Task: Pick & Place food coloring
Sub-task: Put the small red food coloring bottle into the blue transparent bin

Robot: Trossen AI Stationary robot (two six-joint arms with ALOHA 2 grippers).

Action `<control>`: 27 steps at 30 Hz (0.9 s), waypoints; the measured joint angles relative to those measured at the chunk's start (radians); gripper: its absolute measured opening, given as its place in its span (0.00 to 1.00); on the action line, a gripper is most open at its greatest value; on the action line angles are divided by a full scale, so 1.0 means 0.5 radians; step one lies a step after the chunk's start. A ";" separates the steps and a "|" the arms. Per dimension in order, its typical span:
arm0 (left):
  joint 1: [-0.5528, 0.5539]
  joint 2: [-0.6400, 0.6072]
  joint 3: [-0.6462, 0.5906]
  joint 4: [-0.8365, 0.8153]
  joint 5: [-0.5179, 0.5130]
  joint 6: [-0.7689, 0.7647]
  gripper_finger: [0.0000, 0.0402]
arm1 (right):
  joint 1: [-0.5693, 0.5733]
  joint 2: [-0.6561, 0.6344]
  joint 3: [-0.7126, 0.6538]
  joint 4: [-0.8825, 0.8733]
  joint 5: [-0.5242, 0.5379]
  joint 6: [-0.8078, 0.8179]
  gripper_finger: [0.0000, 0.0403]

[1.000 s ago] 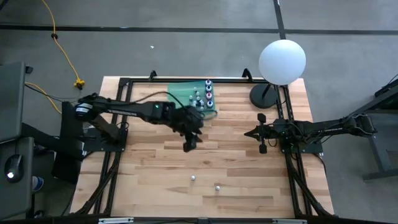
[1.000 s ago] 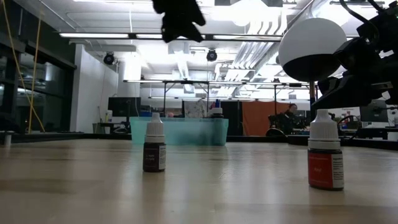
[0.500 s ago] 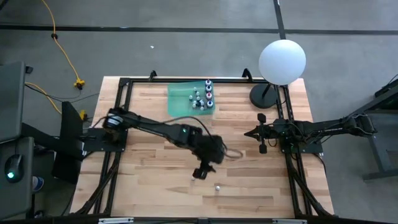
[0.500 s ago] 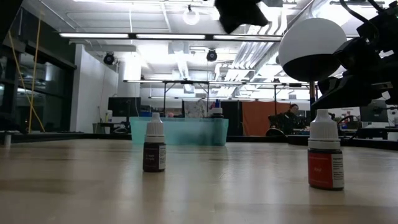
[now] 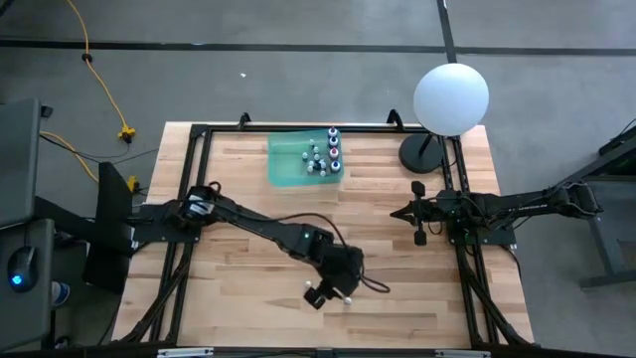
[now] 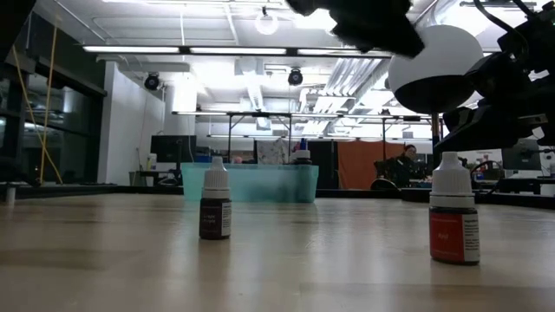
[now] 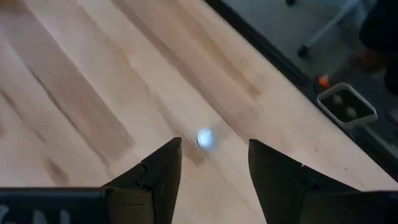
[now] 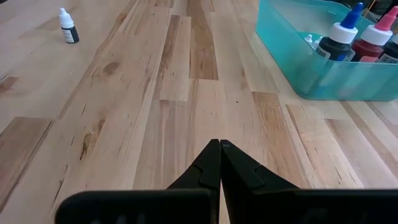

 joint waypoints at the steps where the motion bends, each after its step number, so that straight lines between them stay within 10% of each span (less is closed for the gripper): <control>1: -0.010 0.025 0.004 0.043 -0.004 0.008 0.44 | 0.000 0.000 -0.001 -0.002 0.000 0.000 0.00; 27: -0.050 0.309 0.022 0.153 -0.050 0.211 0.44 | 0.000 0.001 0.000 -0.002 0.000 0.000 0.00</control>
